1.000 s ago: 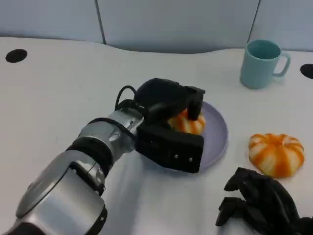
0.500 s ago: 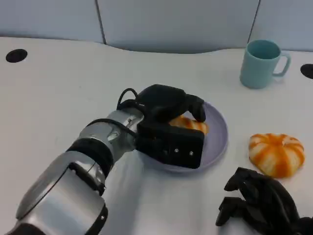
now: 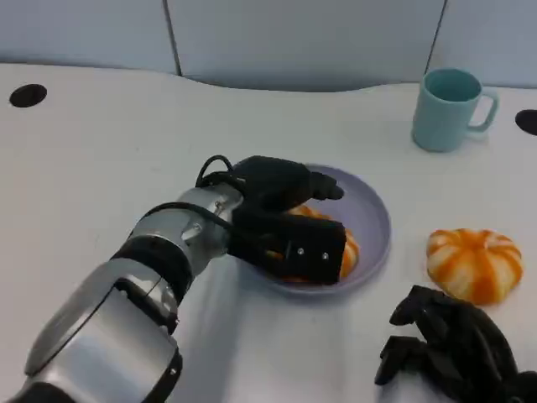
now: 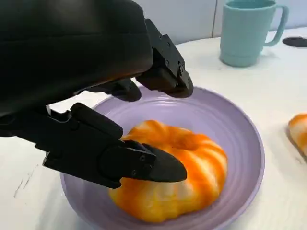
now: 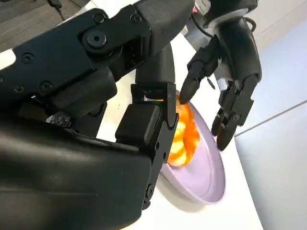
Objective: Grasp the bread from the table and place it into the plate.
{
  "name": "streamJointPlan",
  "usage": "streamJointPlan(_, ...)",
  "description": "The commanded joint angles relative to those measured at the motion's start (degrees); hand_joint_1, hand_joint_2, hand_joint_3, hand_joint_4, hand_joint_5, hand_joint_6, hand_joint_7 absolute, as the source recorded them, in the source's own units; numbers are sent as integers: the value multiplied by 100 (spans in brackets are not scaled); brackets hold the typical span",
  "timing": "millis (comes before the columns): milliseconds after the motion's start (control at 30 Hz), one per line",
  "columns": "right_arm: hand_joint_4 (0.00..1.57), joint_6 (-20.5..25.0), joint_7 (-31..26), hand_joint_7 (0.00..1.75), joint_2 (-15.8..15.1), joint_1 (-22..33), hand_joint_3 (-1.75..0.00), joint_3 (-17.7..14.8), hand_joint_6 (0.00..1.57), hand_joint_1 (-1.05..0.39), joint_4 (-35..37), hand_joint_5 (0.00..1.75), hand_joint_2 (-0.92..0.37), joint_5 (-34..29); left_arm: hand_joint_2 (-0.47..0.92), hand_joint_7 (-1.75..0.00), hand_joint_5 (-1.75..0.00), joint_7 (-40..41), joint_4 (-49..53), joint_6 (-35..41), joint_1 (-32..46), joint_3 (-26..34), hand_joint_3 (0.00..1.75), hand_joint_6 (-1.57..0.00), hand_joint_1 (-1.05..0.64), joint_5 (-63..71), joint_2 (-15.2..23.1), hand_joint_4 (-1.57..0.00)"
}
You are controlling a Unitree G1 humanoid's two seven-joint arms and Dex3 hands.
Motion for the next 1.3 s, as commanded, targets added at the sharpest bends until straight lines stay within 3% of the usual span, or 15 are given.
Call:
streamJointPlan(33,143,-117,45,80,-95,-89,0,-79,127,-87,149,83,-76,14,92,0,-21,-224,-62,-241,111,358,29,-27,-79,-400,180,-11)
streamJointPlan(300,146,-121,71,76,-125,-157,0,-99,130,-88,242,80,-75,21,92,0,-23,-1050,-166,-671,331,1214,33,-23,-85,-1363,380,-7)
streamJointPlan(500,144,-129,131,75,-121,-159,-1,-124,128,-85,262,79,-77,80,92,-2,-32,-1806,-361,-929,680,1964,31,-27,-77,-2243,509,-15)
streamJointPlan(667,144,-142,139,77,-150,-167,-1,-120,128,-85,264,80,-77,48,92,-3,-63,-2468,-606,-906,1092,2687,26,-36,-64,-3157,475,-12)
streamJointPlan(800,143,-81,176,79,-180,-193,-1,-143,126,-84,283,81,-77,92,92,-7,-75,-2704,-880,-930,1485,3154,23,-46,-61,-3738,425,-23)
streamJointPlan(967,144,-82,127,80,-182,-215,0,-172,127,-85,304,81,-77,67,92,-9,-73,-2977,-1403,-1110,2106,3491,25,-55,-62,-4251,487,-34)
streamJointPlan(1033,144,-84,144,80,-187,-224,0,-181,127,-84,321,81,-77,64,92,-8,-69,-3176,-1644,-1023,2327,3634,24,-58,-63,-4508,478,-38)
streamJointPlan(1167,143,-179,210,80,-218,-262,0,-177,126,-85,410,80,-77,10,92,-10,-70,-3543,-2554,-386,3000,3985,17,-68,-50,-5303,345,-51)
streamJointPlan(1300,144,-186,174,79,-213,-292,0,-179,127,-86,430,80,-77,-16,92,-11,-75,-3629,-3598,366,3665,4116,22,-73,-43,-5855,253,-58)
